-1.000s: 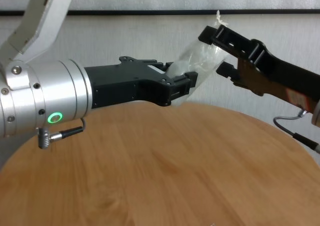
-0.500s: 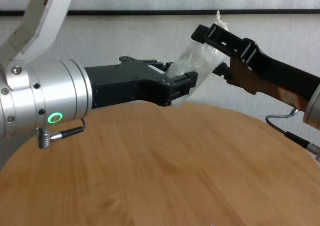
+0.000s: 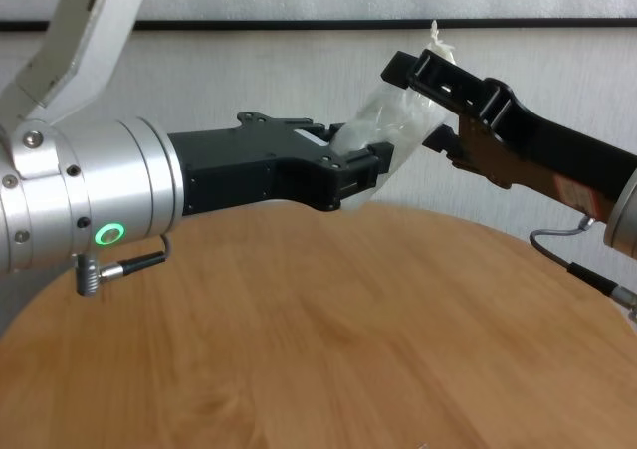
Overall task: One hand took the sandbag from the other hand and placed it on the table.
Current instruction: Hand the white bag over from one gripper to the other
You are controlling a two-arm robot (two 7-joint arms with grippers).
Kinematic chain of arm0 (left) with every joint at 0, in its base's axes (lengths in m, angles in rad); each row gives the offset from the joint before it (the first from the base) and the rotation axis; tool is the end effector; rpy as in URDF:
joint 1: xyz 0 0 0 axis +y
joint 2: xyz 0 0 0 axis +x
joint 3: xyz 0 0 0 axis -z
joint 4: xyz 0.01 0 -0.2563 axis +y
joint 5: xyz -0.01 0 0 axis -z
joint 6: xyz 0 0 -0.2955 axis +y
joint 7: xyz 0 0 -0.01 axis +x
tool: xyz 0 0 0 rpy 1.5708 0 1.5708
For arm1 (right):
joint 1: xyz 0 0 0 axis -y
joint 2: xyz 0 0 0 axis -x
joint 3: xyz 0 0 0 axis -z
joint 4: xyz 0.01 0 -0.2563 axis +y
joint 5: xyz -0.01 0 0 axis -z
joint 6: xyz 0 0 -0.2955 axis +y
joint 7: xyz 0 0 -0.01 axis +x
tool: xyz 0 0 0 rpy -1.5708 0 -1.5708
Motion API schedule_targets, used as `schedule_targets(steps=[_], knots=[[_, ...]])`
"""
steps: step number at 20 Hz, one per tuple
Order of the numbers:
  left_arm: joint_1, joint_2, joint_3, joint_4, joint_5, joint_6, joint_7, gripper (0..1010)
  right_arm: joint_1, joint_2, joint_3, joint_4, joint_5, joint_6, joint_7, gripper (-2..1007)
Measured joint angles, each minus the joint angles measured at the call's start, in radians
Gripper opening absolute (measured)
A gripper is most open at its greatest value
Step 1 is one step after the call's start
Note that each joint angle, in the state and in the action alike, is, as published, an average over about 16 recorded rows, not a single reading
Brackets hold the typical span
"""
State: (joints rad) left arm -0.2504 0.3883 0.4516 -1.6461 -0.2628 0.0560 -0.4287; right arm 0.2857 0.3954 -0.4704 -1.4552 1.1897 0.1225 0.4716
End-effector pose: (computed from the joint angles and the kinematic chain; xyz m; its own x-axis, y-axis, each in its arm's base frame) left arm 0.3437 -0.0352 -0.1989 0.7426 0.6372 0.2061 -0.6529 0.7573 0.0112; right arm 0.3605 0.0152 -0.2417 0.6438 -0.4280 -0.6343 0.6709 0.7145 0.1988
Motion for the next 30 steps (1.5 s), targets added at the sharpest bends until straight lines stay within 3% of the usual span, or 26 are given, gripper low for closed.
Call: schedule_targets(steps=[7, 20, 30], knots=[[0.000, 0.000, 0.000, 0.000, 0.000, 0.000, 0.000, 381, -0.002, 0.001, 0.002, -0.002, -0.001, 0.001, -0.002, 903], [0.000, 0.000, 0.000, 0.000, 0.000, 0.000, 0.000, 381, -0.004, 0.001, 0.004, -0.005, -0.002, 0.002, -0.003, 595], [0.000, 0.000, 0.000, 0.000, 0.000, 0.000, 0.000, 381, -0.005, 0.001, 0.005, -0.006, -0.002, 0.003, -0.003, 542]])
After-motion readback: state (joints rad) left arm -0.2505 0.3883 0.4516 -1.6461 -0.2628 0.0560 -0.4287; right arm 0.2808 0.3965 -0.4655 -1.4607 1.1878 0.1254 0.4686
